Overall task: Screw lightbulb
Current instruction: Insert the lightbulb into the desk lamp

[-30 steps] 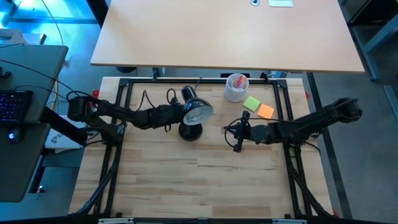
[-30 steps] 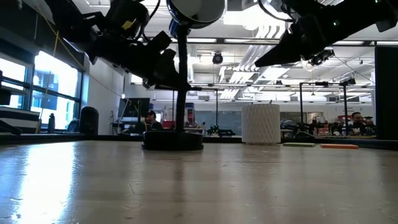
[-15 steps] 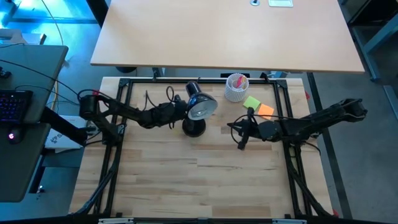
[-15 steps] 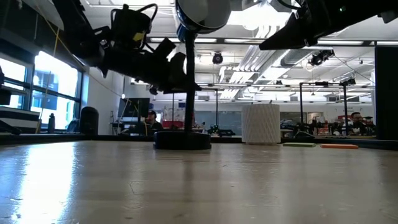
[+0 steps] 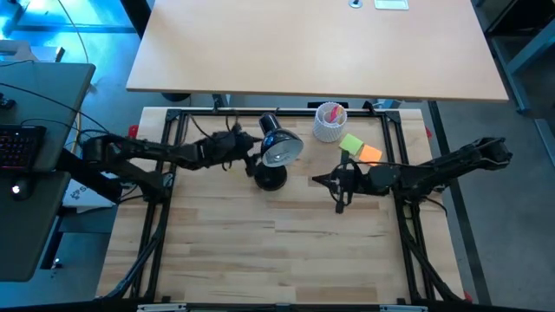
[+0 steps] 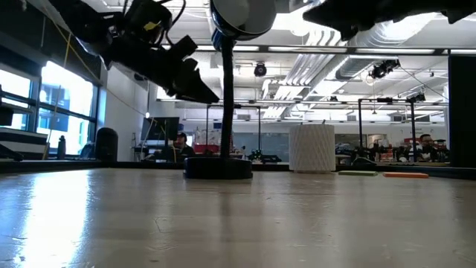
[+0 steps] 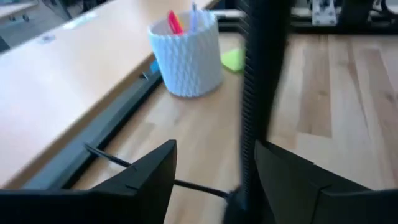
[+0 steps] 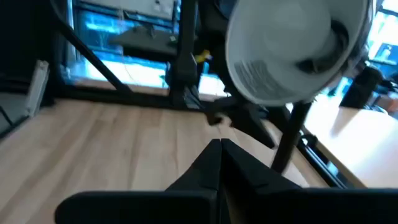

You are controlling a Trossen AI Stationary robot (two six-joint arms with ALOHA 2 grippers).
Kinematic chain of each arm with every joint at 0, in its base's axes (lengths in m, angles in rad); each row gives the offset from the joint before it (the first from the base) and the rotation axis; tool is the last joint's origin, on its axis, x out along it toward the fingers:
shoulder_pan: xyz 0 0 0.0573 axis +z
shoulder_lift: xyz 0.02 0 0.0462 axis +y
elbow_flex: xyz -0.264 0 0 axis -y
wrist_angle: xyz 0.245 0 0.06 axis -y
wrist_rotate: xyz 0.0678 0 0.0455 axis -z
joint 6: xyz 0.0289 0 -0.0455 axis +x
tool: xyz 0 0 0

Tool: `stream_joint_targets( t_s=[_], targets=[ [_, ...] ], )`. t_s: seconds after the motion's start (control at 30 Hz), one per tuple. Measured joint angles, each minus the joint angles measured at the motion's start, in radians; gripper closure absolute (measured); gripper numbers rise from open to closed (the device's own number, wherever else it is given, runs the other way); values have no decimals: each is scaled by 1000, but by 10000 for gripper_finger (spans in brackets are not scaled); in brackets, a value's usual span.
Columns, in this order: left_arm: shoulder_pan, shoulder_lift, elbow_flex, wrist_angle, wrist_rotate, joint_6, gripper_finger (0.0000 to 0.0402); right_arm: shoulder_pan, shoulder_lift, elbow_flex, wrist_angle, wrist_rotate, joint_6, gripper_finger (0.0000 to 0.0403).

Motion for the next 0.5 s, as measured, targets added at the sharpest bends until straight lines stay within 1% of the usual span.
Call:
stream_joint_targets(
  t_s=[0.1,0.2,0.3,0.43,0.5],
  targets=[
    [54,-26,0,0,83,21,185,0,0,0,40,-3,-9,393],
    [101,-34,0,-7,175,21,184,0,0,0,47,-3,-14,374],
    [129,-33,0,-14,246,21,184,8,0,0,88,-31,-48,341],
    [161,-31,0,-7,362,14,185,34,1,8,159,-50,-135,292],
    [179,-31,-18,39,417,3,185,45,11,42,159,-52,-171,270]
  ],
)
